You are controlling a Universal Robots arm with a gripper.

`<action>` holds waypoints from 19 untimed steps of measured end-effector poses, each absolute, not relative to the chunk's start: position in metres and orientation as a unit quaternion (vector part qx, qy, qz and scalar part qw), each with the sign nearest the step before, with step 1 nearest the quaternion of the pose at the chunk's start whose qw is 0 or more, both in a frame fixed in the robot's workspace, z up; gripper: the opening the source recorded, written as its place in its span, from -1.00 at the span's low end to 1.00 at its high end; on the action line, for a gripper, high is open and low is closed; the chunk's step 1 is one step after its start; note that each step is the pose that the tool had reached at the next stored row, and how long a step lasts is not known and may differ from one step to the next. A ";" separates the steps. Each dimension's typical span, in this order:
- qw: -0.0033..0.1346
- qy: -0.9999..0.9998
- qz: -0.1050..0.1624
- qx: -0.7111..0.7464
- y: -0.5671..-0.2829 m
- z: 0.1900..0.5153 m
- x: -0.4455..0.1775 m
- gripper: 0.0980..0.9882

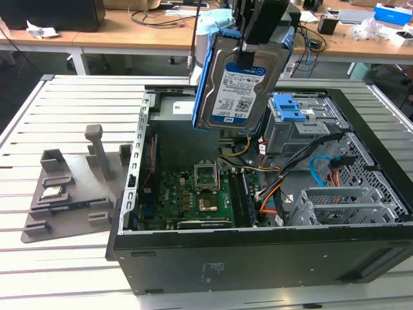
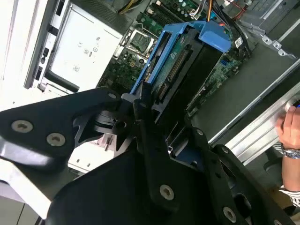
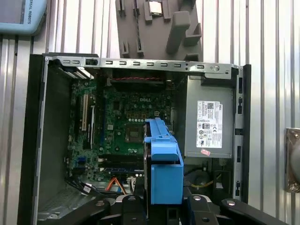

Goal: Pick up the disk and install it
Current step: 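Pick up the disk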

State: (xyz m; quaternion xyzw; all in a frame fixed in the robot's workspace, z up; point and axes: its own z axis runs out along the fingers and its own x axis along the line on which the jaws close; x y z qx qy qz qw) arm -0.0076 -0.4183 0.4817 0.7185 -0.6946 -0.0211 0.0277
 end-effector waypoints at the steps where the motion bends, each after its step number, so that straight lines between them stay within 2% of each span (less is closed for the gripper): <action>1: 0.028 -0.695 -0.021 0.718 -0.425 0.481 -0.008 -0.40; 19: 0.028 -0.695 -0.021 0.718 -0.466 0.478 -0.007 -0.40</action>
